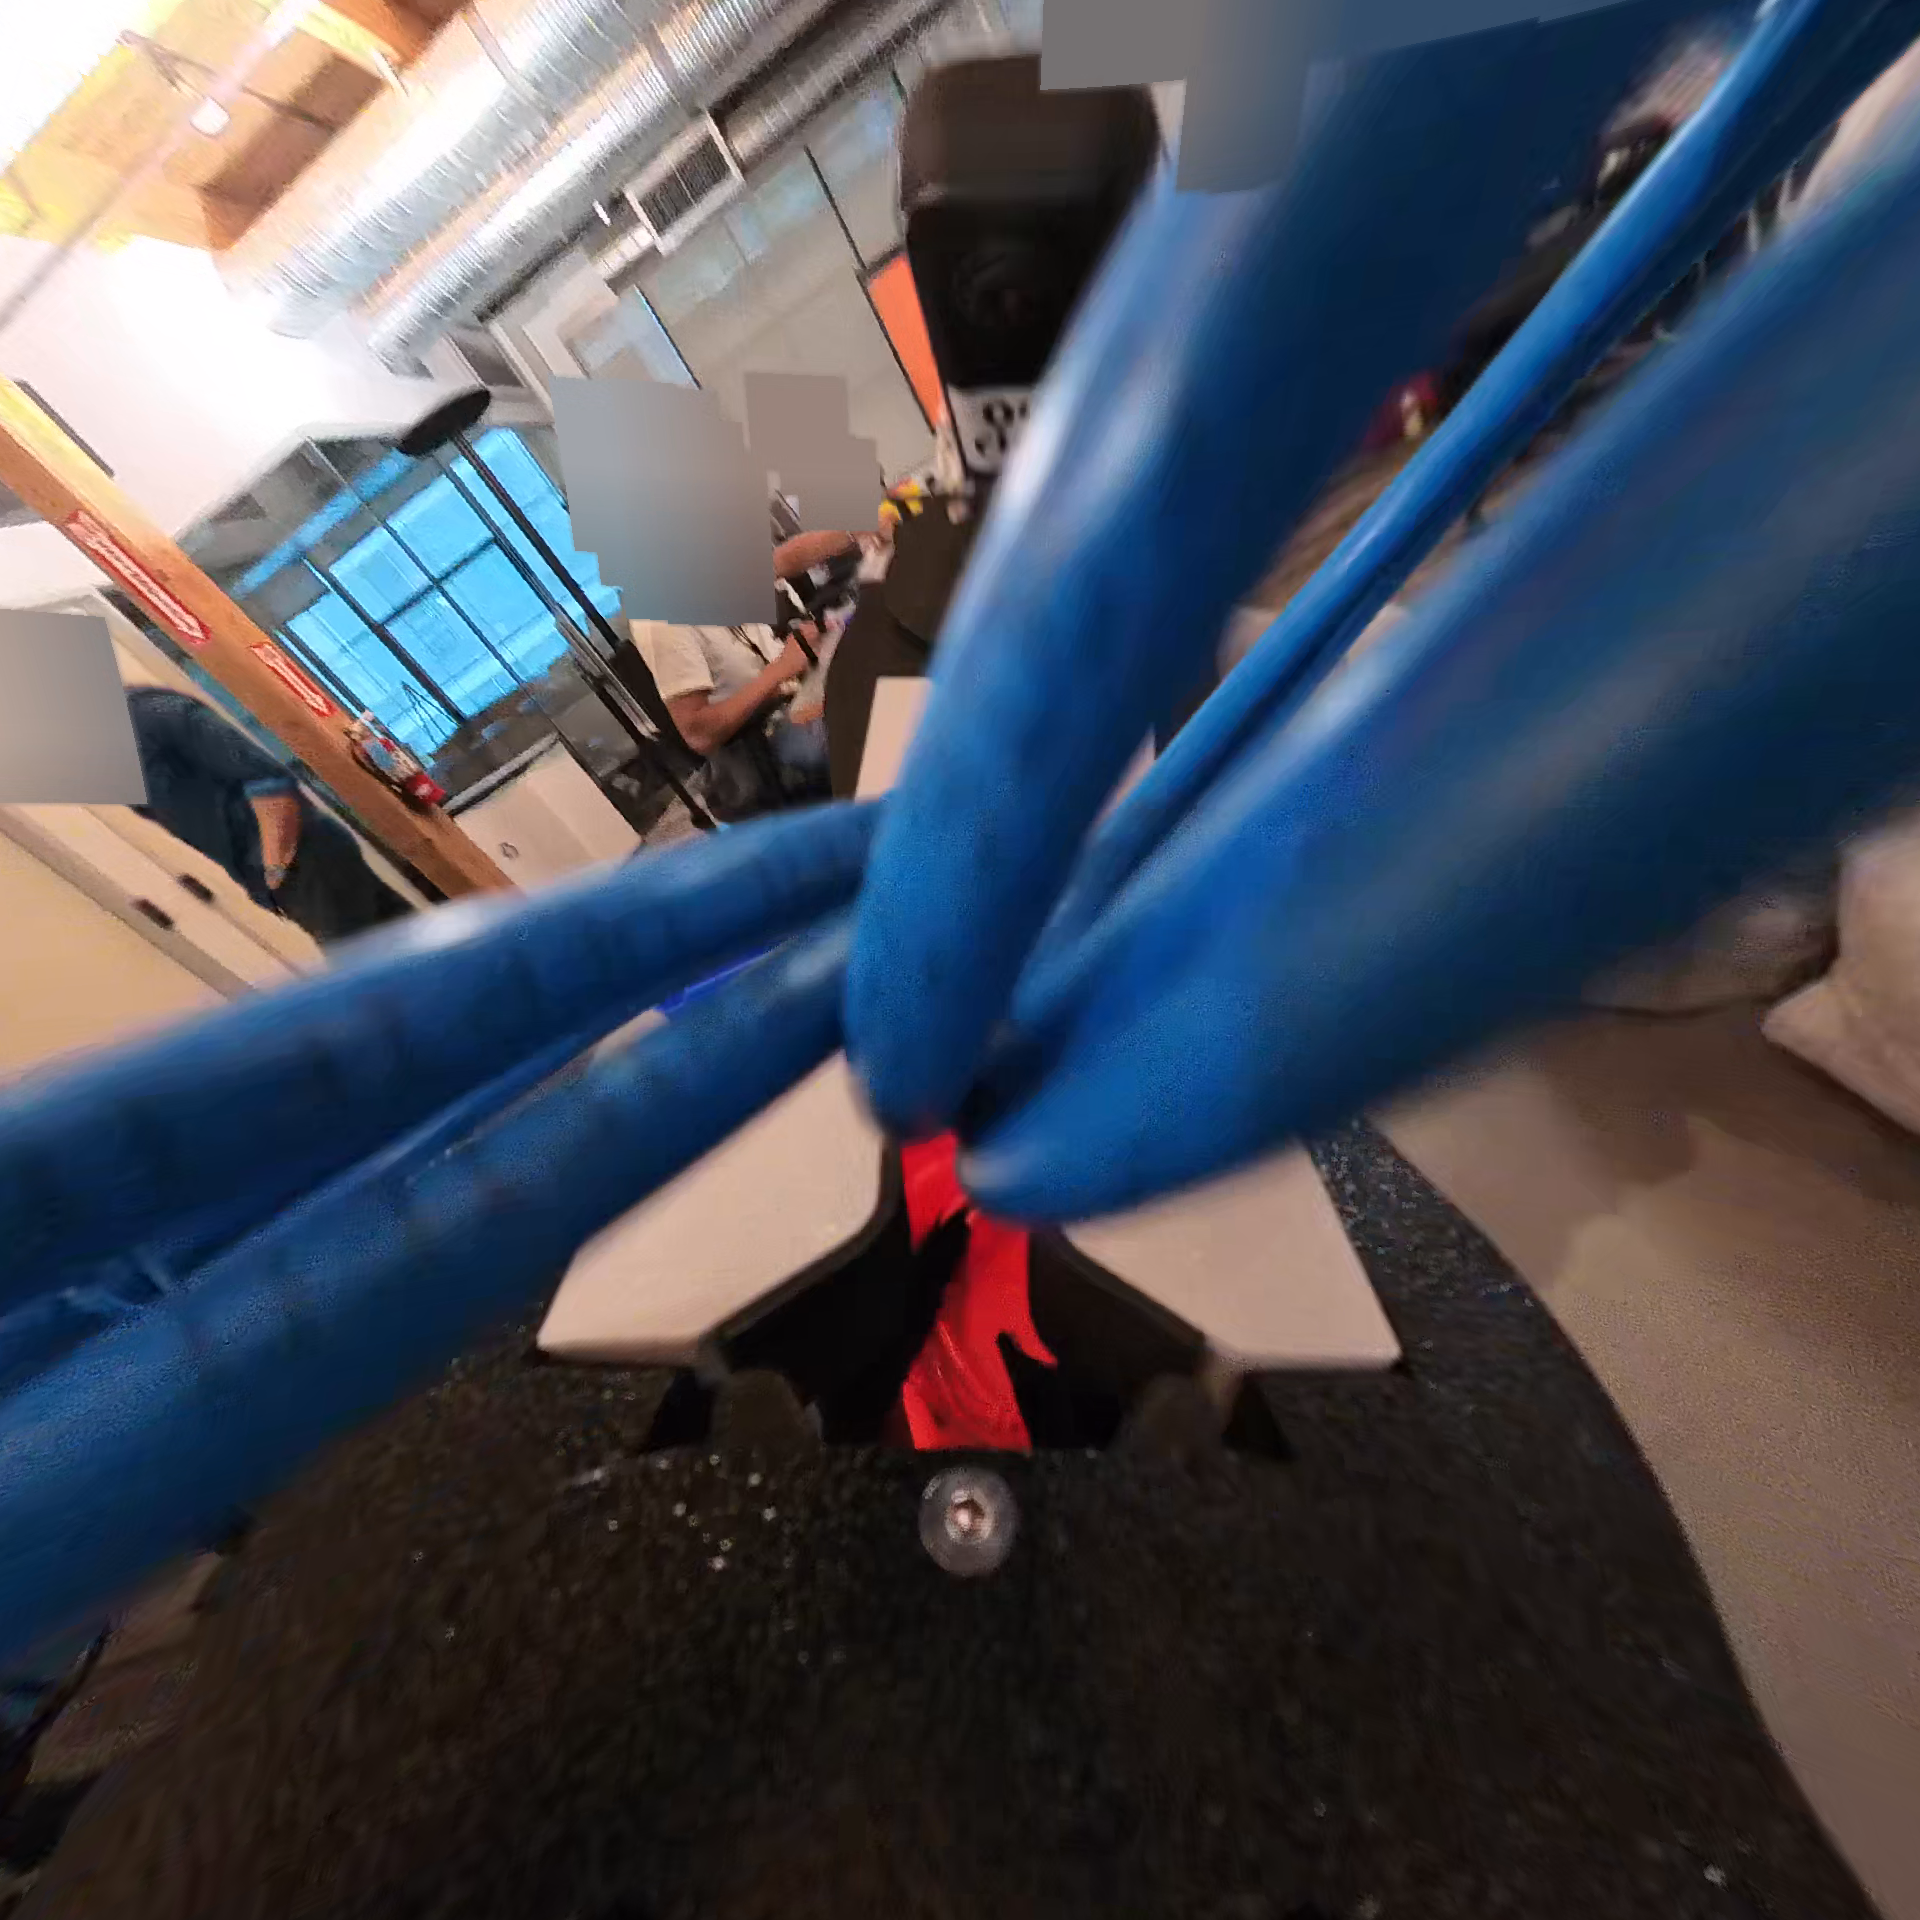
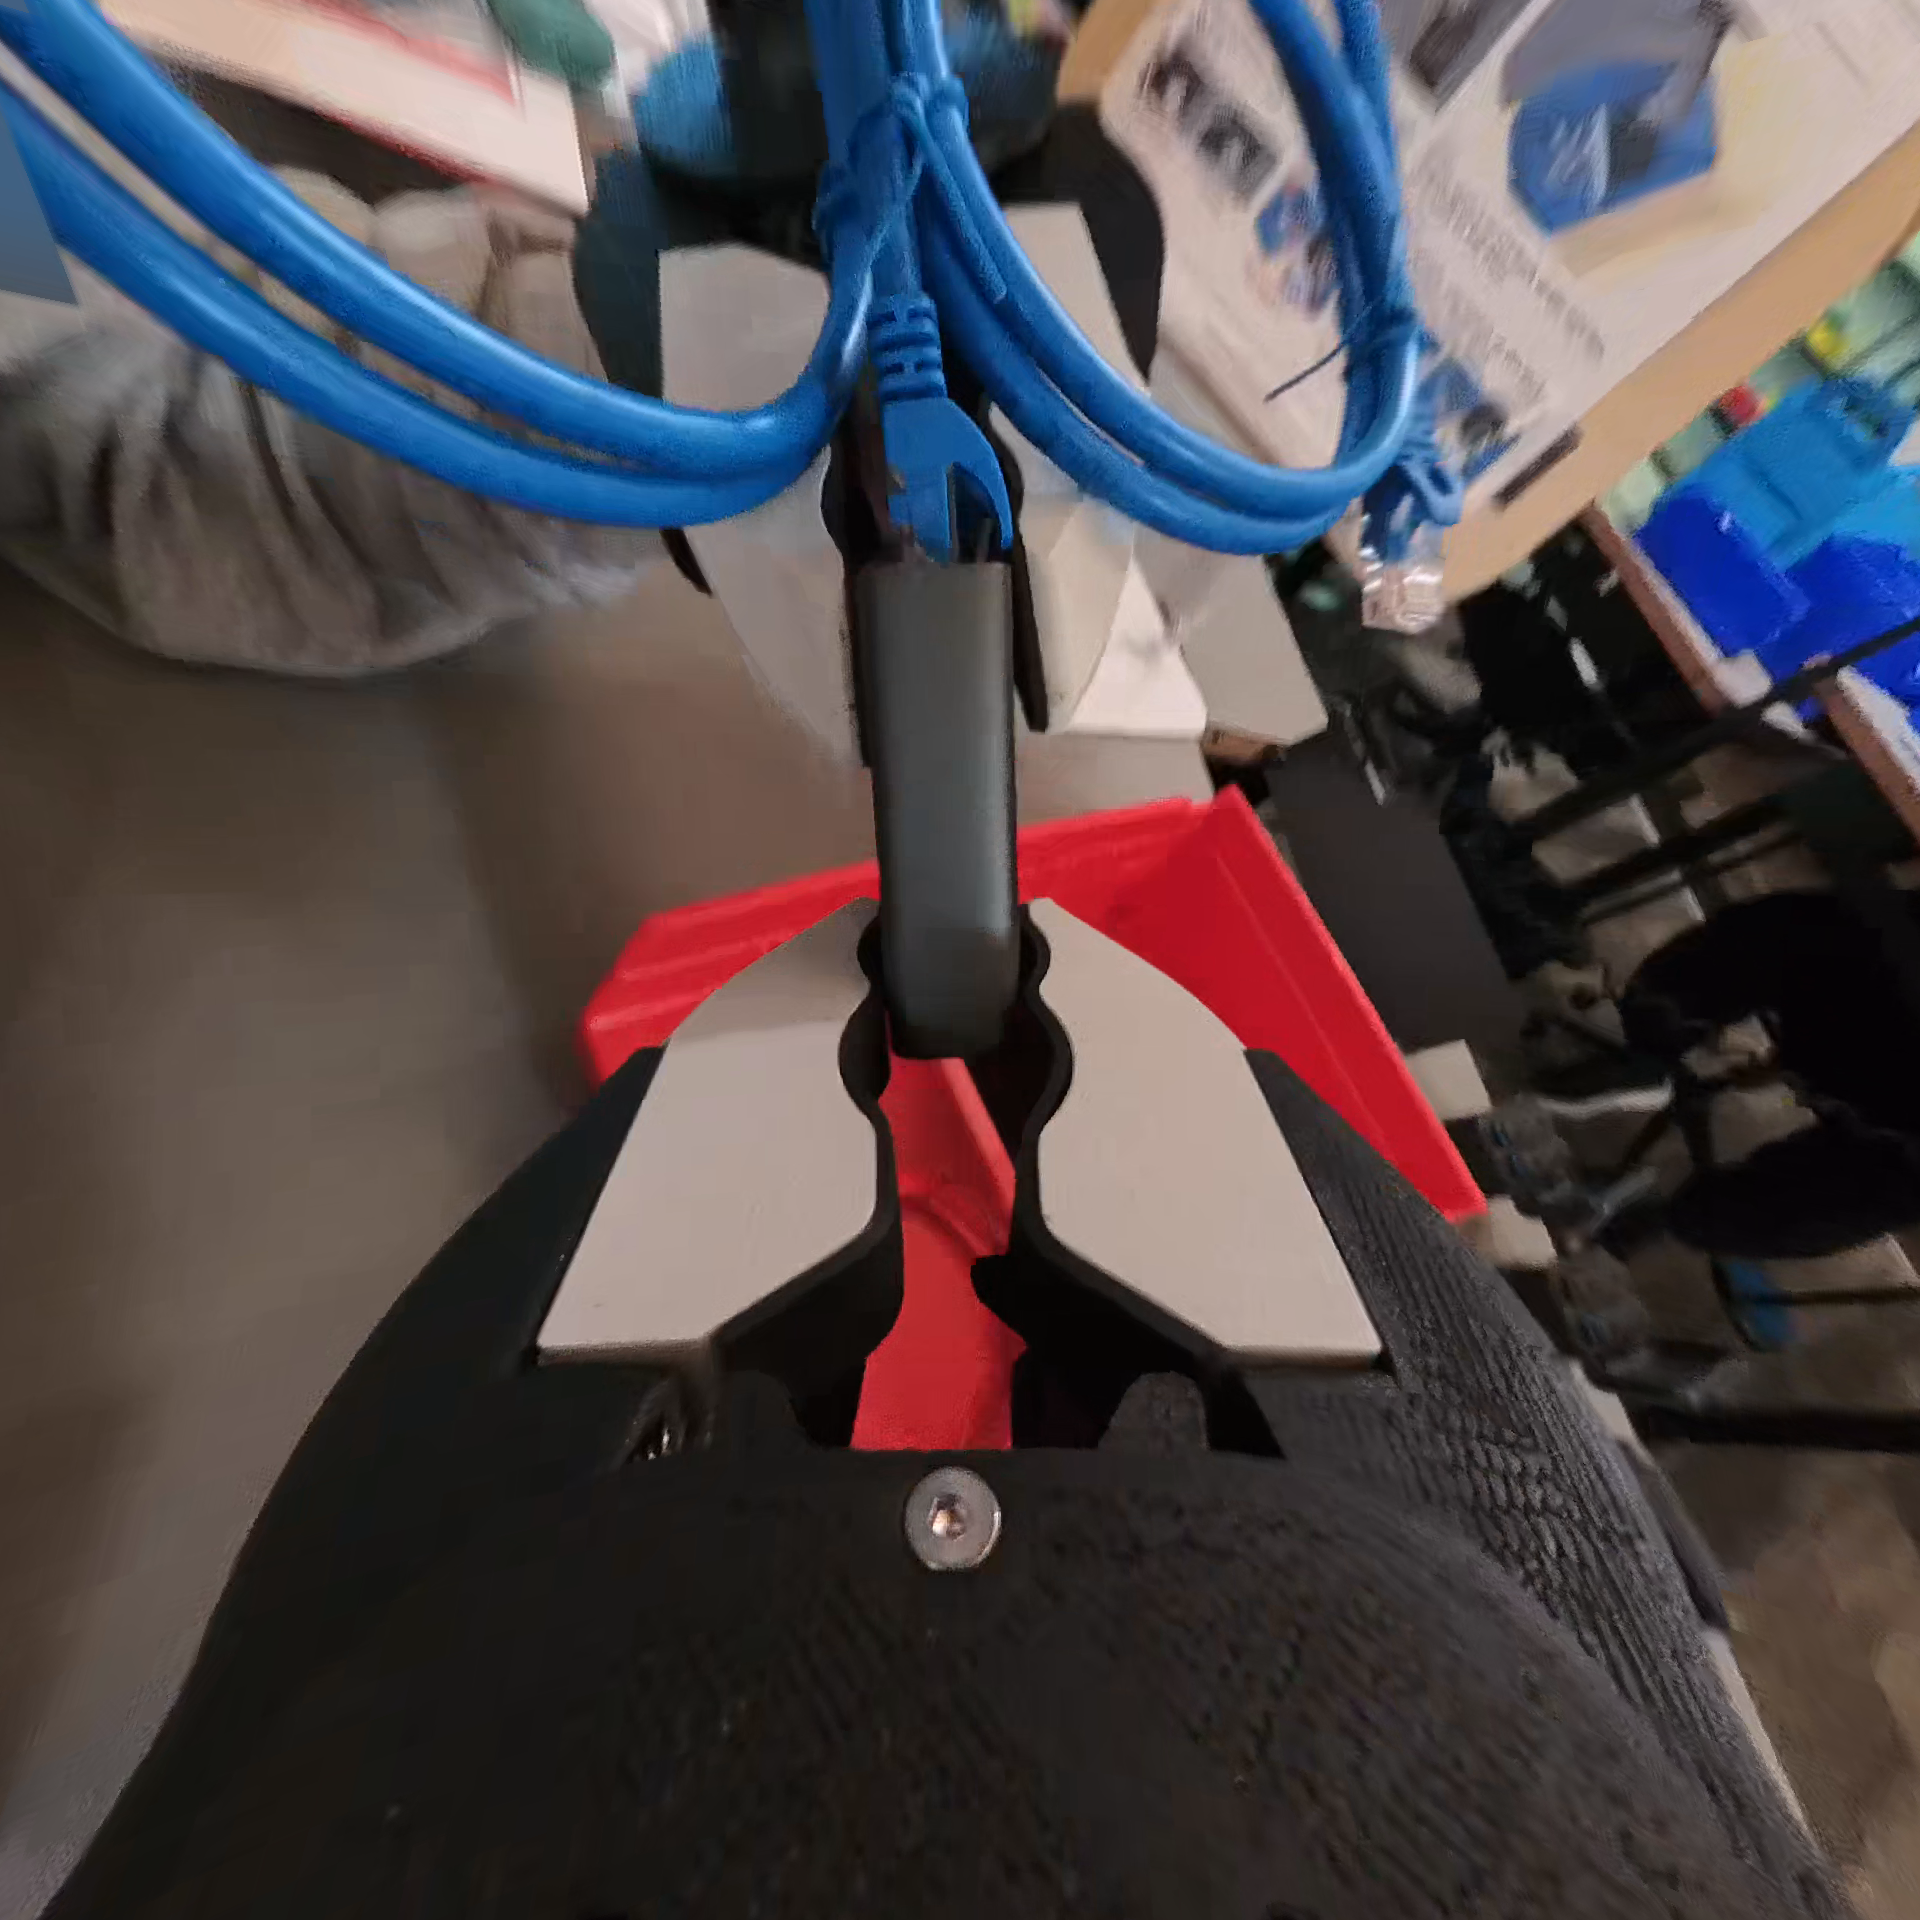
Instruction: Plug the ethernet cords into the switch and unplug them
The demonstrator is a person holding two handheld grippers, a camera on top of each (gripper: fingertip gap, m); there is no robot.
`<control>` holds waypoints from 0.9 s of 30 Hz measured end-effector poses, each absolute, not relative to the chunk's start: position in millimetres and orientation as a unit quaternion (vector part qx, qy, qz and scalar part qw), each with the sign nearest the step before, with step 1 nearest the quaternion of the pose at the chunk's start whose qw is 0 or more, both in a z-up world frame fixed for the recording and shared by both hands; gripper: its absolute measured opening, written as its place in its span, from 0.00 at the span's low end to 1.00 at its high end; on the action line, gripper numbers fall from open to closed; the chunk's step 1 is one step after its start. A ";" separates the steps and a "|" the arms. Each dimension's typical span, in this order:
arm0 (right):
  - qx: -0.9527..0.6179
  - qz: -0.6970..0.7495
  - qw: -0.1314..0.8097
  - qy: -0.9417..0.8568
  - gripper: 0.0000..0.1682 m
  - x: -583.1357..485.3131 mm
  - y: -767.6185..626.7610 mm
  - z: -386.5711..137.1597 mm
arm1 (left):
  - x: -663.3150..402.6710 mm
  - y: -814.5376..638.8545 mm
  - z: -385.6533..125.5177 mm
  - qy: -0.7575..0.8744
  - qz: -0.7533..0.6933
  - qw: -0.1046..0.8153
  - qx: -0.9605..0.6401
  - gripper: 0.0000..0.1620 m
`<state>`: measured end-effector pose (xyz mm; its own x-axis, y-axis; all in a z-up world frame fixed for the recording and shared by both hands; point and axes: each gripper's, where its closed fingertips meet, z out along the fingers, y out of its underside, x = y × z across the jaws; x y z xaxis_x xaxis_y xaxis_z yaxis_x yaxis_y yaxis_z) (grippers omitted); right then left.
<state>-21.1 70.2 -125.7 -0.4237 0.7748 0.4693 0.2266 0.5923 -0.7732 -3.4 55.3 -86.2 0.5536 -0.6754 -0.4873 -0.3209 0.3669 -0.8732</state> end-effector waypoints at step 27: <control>-0.357 0.270 0.353 -0.822 0.17 -14.0 105.4 -187.3 | -57.5 40.1 -25.5 0.322 -0.170 0.803 -0.472 0.12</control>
<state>-14.0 105.4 -187.3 -0.4972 0.7767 0.3867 0.3955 0.5996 -0.6957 -57.5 40.1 -25.5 0.7346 -0.5772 -0.3566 -0.0302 0.4973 -0.8670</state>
